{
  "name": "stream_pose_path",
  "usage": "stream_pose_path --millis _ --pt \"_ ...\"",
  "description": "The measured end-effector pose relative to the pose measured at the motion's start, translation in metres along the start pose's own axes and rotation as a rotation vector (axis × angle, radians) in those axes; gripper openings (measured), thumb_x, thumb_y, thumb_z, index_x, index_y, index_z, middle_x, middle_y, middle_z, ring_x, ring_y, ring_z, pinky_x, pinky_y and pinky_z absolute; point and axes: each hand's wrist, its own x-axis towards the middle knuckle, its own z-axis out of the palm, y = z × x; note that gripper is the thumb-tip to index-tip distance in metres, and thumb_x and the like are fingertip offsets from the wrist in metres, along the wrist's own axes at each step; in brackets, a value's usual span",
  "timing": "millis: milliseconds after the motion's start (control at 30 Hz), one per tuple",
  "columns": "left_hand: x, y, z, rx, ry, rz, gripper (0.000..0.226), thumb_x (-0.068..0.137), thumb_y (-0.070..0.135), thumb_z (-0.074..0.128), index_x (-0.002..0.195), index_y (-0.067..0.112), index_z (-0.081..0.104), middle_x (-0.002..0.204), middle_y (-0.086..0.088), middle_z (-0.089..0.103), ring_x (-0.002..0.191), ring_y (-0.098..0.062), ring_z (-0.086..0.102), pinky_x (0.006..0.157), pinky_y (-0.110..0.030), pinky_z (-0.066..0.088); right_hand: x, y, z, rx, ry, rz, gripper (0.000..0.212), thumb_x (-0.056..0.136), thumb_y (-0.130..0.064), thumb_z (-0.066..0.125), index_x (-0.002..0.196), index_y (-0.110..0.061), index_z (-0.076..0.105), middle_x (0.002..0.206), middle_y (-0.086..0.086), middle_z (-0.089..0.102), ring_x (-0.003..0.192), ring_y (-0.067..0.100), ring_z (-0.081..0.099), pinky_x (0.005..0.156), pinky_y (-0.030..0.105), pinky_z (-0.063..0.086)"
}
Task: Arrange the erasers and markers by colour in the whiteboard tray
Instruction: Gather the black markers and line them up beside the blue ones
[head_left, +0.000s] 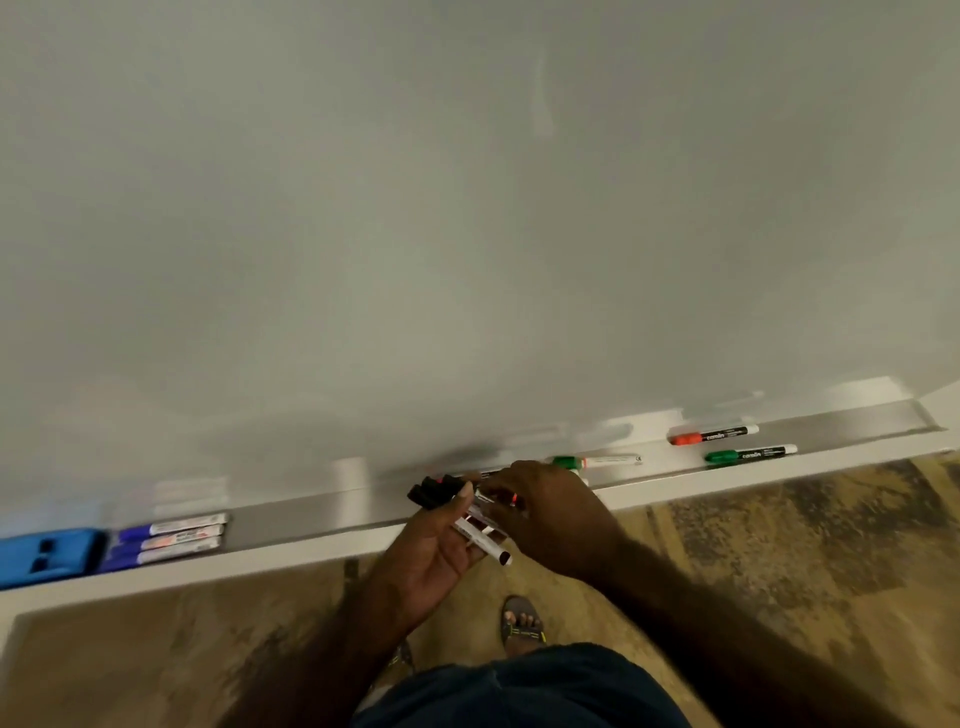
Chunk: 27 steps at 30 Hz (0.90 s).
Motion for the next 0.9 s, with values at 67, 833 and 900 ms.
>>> stream_pose_path --millis 67,833,900 --pt "-0.007 0.007 -0.012 -0.014 0.019 0.022 0.055 0.09 0.018 0.066 0.14 -0.001 0.052 0.139 -0.029 0.055 0.114 -0.038 0.064 0.102 -0.056 0.05 0.007 -0.018 0.01 0.018 0.004 -0.012 0.025 0.097 -0.046 0.057 0.111 -0.033 0.073 0.086 -0.011 0.063 0.075 0.004 0.055 0.065 0.028 0.047" --pt "-0.062 0.083 -0.162 -0.268 0.077 0.28 0.039 0.098 0.026 0.054 0.125 0.005 0.07 0.139 -0.019 0.062 0.128 -0.027 0.062 0.103 -0.039 0.054 0.055 -0.15 0.153 1.498 -0.016 0.637 0.033 0.083 -0.01 0.082 0.115 -0.005 0.073 0.115 0.022 0.074 0.107 0.038 0.072 0.089 0.046 0.06" --pt "-0.062 0.087 -0.172 -0.281 0.081 0.305 0.037 0.1 0.025 0.052 0.124 0.005 0.071 0.135 -0.018 0.065 0.126 -0.027 0.063 0.106 -0.04 0.052 0.062 -0.161 0.162 1.573 -0.012 0.673 0.035 0.084 -0.004 0.078 0.118 -0.001 0.07 0.115 0.024 0.073 0.108 0.04 0.072 0.086 0.043 0.061"
